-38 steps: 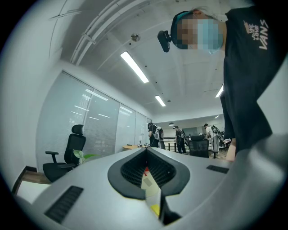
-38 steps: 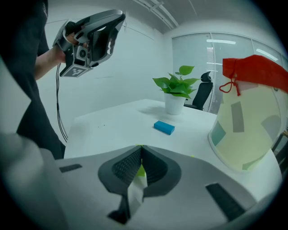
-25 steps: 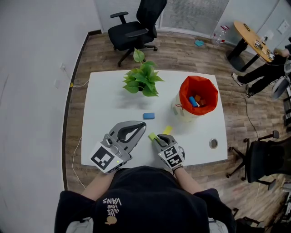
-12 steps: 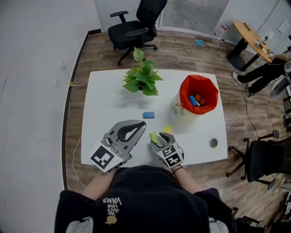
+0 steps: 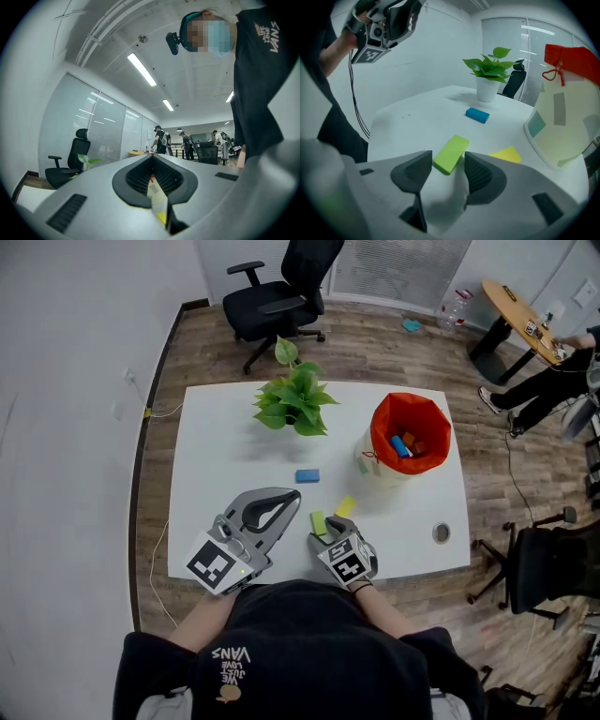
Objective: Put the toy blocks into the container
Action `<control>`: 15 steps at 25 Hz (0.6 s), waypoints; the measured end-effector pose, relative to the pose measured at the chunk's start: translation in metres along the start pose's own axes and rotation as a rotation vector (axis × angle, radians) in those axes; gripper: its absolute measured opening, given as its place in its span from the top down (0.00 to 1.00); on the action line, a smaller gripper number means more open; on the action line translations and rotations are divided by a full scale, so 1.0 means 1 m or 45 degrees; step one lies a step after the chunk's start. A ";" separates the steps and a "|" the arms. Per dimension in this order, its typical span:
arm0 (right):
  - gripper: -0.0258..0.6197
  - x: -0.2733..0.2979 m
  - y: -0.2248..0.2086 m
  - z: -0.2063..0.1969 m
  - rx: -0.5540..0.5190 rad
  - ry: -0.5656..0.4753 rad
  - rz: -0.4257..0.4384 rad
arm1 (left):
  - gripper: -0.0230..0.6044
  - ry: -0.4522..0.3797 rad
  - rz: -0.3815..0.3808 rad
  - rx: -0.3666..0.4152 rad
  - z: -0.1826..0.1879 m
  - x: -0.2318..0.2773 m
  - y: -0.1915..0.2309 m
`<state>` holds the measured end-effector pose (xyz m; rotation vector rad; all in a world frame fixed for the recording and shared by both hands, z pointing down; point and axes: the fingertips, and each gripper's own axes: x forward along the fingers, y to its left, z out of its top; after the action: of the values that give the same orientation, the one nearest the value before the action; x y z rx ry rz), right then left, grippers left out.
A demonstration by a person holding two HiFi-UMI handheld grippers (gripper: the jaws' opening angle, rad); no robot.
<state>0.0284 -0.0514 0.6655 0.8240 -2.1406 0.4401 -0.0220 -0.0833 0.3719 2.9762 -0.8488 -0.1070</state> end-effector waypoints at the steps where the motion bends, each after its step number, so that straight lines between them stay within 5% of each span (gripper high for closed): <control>1: 0.61 0.000 0.000 -0.001 0.003 -0.001 0.002 | 0.95 0.000 0.002 -0.001 0.000 0.000 0.000; 15: 0.71 -0.008 -0.003 0.007 -0.007 -0.058 -0.018 | 0.95 -0.003 0.001 -0.004 0.000 0.001 0.001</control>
<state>0.0303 -0.0537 0.6549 0.8532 -2.1751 0.4113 -0.0219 -0.0841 0.3717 2.9734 -0.8489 -0.1111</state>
